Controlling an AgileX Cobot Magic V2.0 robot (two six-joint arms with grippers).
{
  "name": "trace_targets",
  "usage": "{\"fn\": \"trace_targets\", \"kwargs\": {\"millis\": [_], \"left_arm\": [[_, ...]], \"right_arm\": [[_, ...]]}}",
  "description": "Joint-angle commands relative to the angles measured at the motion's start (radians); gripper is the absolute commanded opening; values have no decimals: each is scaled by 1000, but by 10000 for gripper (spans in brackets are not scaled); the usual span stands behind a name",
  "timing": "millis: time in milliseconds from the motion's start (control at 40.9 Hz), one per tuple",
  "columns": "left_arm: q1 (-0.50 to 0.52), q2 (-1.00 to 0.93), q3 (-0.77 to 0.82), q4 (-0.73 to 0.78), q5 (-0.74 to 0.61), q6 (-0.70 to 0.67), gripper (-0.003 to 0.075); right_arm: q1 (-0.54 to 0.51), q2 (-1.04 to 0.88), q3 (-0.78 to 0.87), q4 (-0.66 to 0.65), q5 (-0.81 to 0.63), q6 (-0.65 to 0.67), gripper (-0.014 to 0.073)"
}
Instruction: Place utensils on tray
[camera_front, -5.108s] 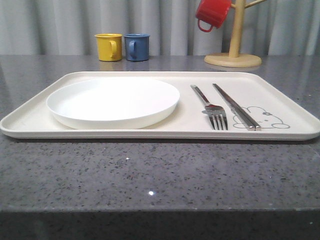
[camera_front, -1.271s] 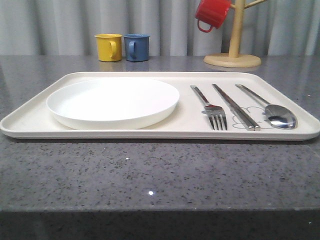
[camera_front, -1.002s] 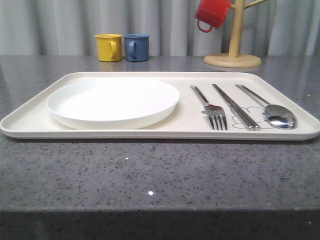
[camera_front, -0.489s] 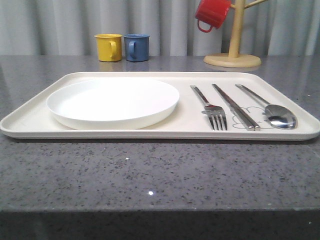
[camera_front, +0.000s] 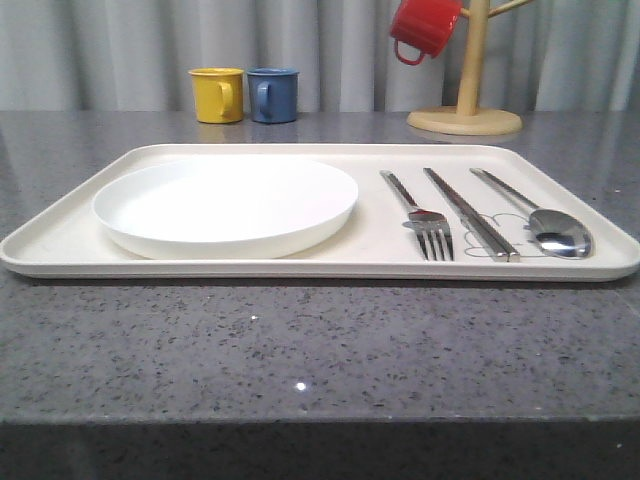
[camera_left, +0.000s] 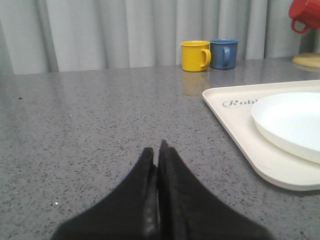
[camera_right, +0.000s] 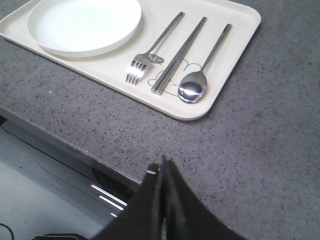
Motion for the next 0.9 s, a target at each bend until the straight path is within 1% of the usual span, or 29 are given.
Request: {"fn": "trace_targets", "kwargs": {"millis": [0,415,880], "left_arm": [[16,-24,-4,-9,-87,-9,-18],[61,-24,-4,-9,-80,-9,-18],[61,-24,-4,-9,-80,-9,-18]], "right_arm": [[1,14,-24,3,-71,-12,-122],[1,14,-24,3,-71,-12,-122],[1,14,-24,3,-71,-12,-122]]}}
